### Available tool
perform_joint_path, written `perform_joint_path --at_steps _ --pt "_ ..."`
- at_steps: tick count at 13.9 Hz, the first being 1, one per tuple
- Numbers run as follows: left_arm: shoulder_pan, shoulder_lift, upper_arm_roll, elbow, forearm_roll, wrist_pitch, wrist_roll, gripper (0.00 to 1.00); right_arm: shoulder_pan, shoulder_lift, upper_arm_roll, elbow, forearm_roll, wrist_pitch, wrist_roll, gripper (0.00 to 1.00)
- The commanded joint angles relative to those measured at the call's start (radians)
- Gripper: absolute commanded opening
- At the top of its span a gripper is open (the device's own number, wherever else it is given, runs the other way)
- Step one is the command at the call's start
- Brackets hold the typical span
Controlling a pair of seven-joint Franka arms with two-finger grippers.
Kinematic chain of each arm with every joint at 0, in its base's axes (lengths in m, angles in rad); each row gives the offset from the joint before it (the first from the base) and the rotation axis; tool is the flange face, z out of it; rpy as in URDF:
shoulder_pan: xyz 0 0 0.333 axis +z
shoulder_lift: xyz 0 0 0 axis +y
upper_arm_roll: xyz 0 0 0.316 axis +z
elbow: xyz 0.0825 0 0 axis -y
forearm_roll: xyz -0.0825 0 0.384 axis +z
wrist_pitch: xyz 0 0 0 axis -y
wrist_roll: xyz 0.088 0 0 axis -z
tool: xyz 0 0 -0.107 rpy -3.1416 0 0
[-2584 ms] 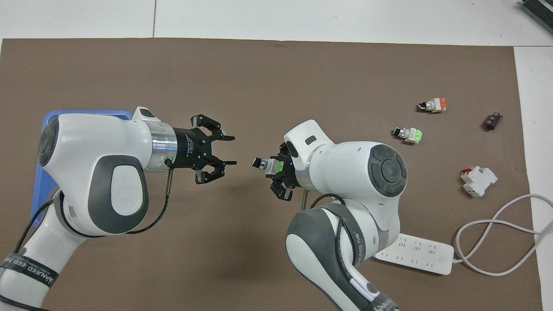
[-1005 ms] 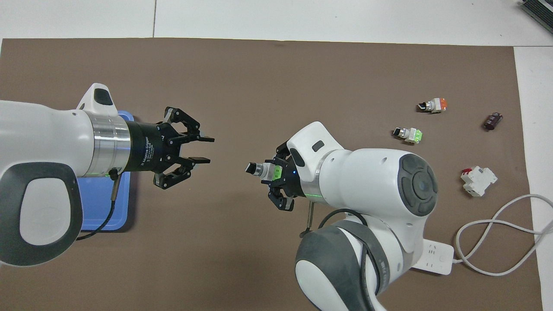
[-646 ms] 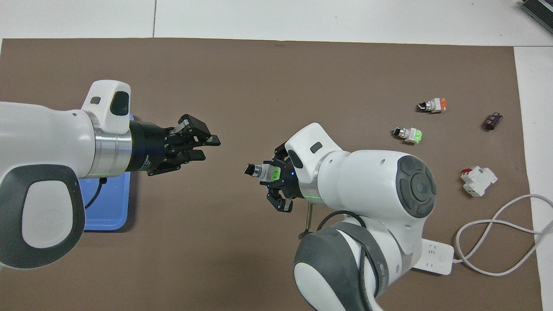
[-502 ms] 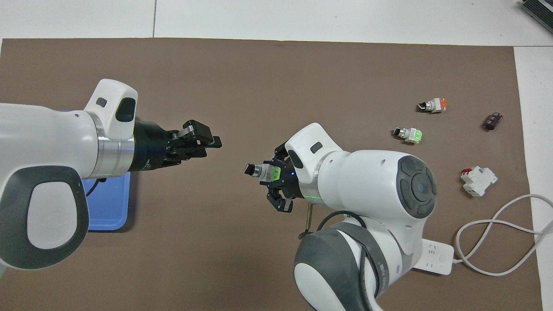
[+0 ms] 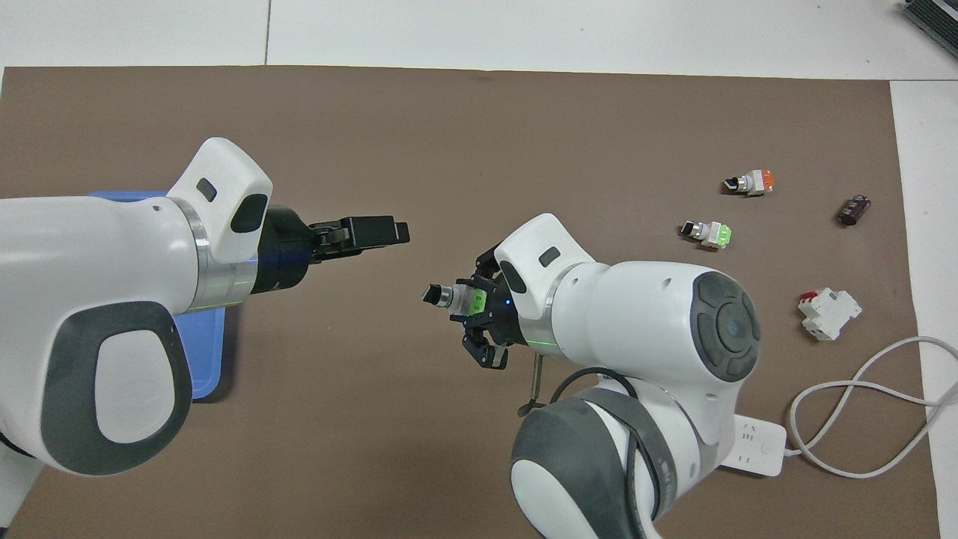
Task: Turn and place switch with both arms
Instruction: 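Bring the left gripper to the switch held by the right gripper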
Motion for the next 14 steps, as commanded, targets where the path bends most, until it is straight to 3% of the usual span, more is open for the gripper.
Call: perform_joint_path --at_steps 1,3,8,14 --pt "-0.004 -0.004 0.007 -0.015 0.040 0.033 0.074 0.89 -0.009 -0.019 0.003 -0.008 0.035 -0.022 -0.033 0.00" --pt "-0.001 -0.006 0.007 -0.020 0.065 0.033 0.218 0.85 -0.009 -0.019 0.003 -0.008 0.035 -0.022 -0.033 0.00" --pt "-0.004 -0.021 0.006 -0.058 0.065 0.018 0.537 0.53 -0.009 -0.023 0.003 -0.008 0.035 -0.021 -0.023 0.00" --pt "-0.013 -0.024 0.003 -0.046 0.065 -0.089 0.723 0.33 -0.016 -0.037 0.003 -0.010 0.041 -0.024 -0.023 0.00"
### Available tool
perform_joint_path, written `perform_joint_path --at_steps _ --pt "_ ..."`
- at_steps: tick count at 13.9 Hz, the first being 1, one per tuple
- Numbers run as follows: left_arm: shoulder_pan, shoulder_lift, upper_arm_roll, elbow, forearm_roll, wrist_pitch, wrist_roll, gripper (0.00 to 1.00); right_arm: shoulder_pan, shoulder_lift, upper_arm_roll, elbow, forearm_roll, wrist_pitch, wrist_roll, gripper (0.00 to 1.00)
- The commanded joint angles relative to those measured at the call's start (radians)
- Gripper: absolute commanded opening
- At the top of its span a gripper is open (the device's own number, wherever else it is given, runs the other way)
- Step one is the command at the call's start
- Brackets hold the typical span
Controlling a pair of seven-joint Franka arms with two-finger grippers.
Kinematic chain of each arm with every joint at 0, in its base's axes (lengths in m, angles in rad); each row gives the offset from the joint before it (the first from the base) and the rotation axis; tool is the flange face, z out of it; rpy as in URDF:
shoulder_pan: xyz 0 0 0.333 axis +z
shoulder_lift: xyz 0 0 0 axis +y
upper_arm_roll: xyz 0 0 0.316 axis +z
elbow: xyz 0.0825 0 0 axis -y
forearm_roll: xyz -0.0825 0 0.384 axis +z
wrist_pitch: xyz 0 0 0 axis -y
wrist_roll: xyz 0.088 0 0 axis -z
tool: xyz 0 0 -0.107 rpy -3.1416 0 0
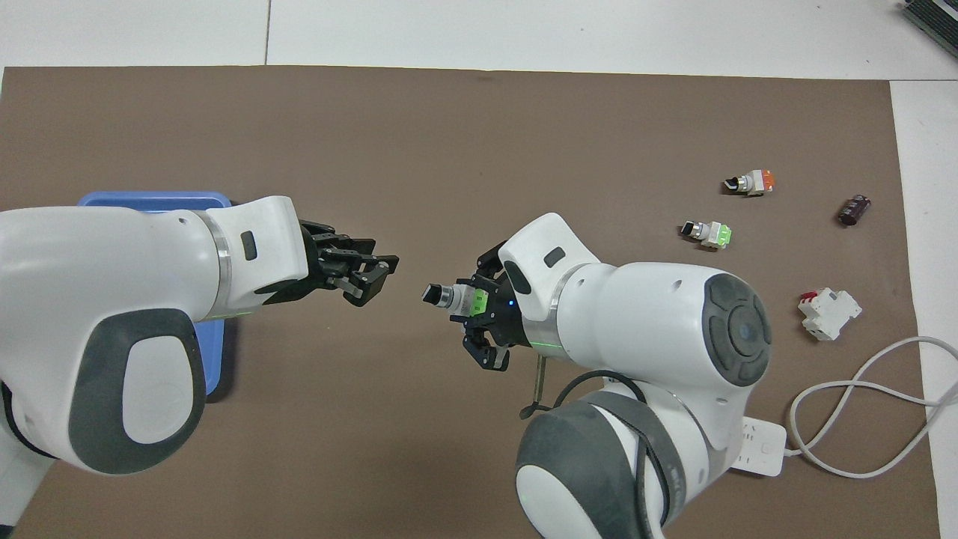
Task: Turn and place switch with both arms
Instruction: 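Bring the left gripper to the switch held by the right gripper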
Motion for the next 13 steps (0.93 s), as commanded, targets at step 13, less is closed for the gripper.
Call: perform_joint_path --at_steps 13 --pt "-0.061 -0.013 -0.004 0.039 -0.014 -0.110 0.071 0.28 -0.017 -0.023 0.003 -0.008 0.028 -0.033 -0.026 0.00"
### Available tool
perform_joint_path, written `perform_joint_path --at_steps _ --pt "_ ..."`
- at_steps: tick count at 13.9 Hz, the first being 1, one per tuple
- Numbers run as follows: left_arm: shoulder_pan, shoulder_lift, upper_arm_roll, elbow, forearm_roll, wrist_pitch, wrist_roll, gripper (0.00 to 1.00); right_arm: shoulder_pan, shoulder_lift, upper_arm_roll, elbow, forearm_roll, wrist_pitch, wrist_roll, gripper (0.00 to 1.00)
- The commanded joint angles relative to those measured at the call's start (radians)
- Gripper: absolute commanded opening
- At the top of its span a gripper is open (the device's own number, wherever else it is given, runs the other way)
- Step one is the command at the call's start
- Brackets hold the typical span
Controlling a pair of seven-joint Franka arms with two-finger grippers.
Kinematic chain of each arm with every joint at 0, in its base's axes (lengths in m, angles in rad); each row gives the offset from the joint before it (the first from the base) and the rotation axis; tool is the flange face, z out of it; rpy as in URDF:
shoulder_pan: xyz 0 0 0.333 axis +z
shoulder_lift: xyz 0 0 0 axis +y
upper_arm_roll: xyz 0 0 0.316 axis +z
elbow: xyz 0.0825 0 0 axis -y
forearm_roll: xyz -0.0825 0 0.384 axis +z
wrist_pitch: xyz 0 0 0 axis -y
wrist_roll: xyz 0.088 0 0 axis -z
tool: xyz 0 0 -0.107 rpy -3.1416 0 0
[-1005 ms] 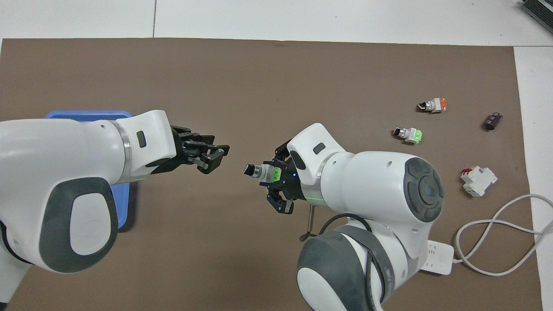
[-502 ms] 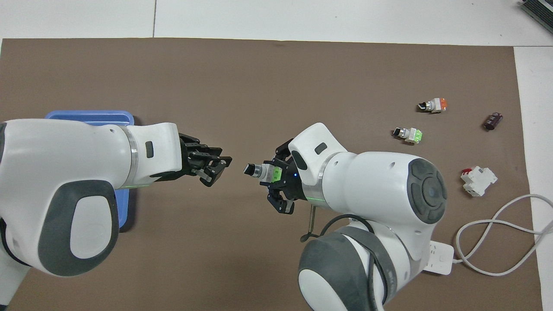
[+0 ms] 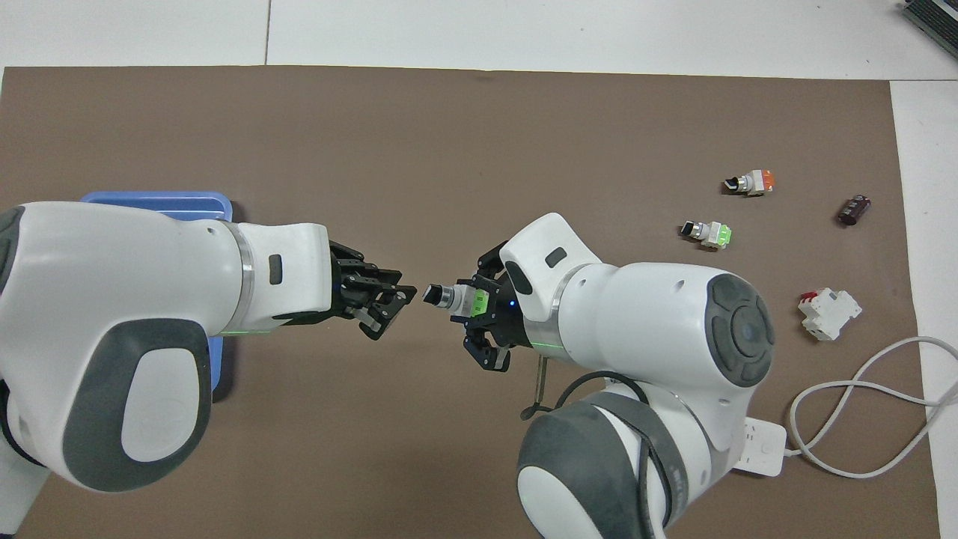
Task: Turn and place switch with both arms
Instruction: 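Bring the left gripper to the switch held by the right gripper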
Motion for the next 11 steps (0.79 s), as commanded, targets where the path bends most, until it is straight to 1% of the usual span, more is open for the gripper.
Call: perform_joint_path --at_steps 1,5,11 --pt "-0.026 -0.008 0.010 -0.008 -0.009 0.034 0.012 0.28 -0.016 -0.021 0.004 -0.008 0.028 -0.027 -0.026 0.00" --pt "-0.034 0.004 0.007 -0.013 -0.011 0.079 0.012 0.28 -0.016 -0.021 0.004 -0.008 0.028 -0.027 -0.026 0.00" --pt "-0.042 0.018 0.008 -0.013 -0.009 0.090 0.013 0.28 -0.016 -0.022 0.004 -0.008 0.028 -0.027 -0.028 0.00"
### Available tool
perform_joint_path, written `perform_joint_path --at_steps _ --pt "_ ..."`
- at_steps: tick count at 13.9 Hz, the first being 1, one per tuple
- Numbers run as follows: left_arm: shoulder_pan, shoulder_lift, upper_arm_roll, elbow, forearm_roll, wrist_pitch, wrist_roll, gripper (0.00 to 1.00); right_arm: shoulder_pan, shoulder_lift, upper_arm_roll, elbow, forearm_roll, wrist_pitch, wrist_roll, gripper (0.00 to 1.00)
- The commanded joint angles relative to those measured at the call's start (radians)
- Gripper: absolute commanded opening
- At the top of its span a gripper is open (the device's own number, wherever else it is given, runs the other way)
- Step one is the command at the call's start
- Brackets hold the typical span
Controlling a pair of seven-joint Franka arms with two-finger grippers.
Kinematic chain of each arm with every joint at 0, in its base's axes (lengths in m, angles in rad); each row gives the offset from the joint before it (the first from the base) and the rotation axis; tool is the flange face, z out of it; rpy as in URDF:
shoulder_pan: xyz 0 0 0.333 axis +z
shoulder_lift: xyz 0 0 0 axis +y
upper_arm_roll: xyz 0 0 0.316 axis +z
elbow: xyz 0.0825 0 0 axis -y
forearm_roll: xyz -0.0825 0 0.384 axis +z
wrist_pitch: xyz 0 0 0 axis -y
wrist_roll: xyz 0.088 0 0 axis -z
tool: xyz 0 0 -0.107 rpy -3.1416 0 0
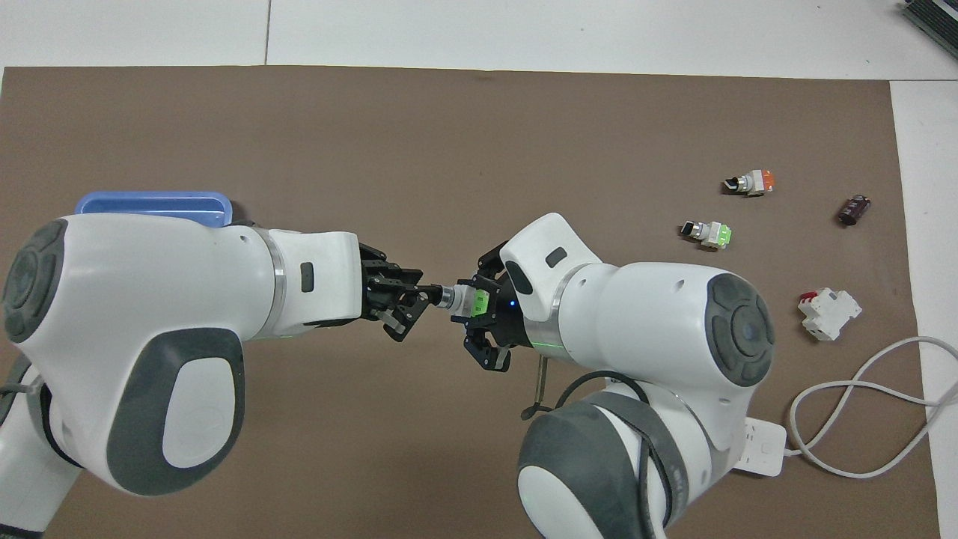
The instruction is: Turn and place switch with both arms
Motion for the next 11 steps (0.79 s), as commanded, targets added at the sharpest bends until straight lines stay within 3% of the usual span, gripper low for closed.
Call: perform_joint_path --at_steps 1,11 --pt "-0.017 0.008 0.009 -0.009 -0.009 0.026 0.015 0.29 -0.016 -0.022 0.004 -0.008 0.028 -0.027 -0.028 0.00" --pt "-0.038 0.009 0.008 -0.021 -0.007 0.031 0.030 0.42 -0.016 -0.022 0.003 -0.008 0.028 -0.028 -0.030 0.00"
